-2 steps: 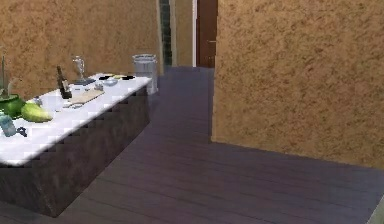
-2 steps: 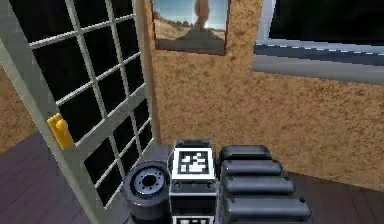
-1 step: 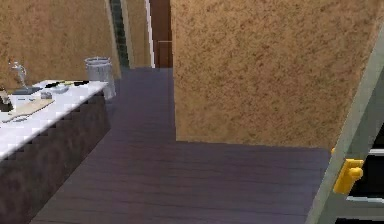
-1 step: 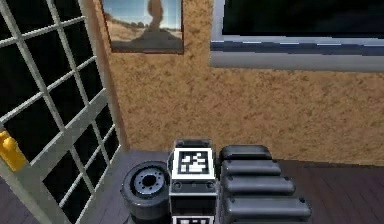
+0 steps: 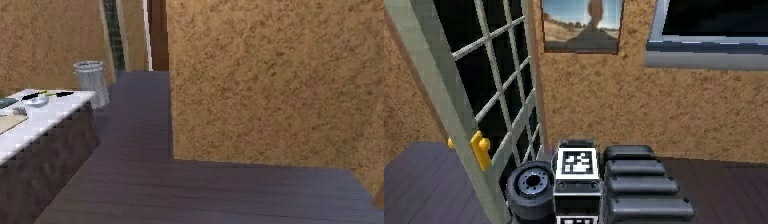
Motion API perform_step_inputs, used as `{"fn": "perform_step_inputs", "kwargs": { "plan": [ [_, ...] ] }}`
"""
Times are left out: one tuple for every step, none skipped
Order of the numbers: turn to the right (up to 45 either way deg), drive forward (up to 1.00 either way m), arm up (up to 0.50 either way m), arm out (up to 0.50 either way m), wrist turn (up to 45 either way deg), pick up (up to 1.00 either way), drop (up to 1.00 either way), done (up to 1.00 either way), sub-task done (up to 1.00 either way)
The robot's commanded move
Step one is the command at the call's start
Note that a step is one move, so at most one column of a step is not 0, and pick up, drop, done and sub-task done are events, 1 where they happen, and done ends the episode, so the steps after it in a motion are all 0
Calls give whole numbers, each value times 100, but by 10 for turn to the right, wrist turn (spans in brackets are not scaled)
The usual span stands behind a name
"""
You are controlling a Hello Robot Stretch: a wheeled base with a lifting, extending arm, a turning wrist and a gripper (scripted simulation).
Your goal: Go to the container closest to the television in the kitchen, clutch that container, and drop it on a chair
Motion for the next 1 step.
{"fn": "perform_step_inputs", "kwargs": {
  "plan": [
    [30, 0, 0, 0, 0, 0, 0, 0, 0]
  ]
}}
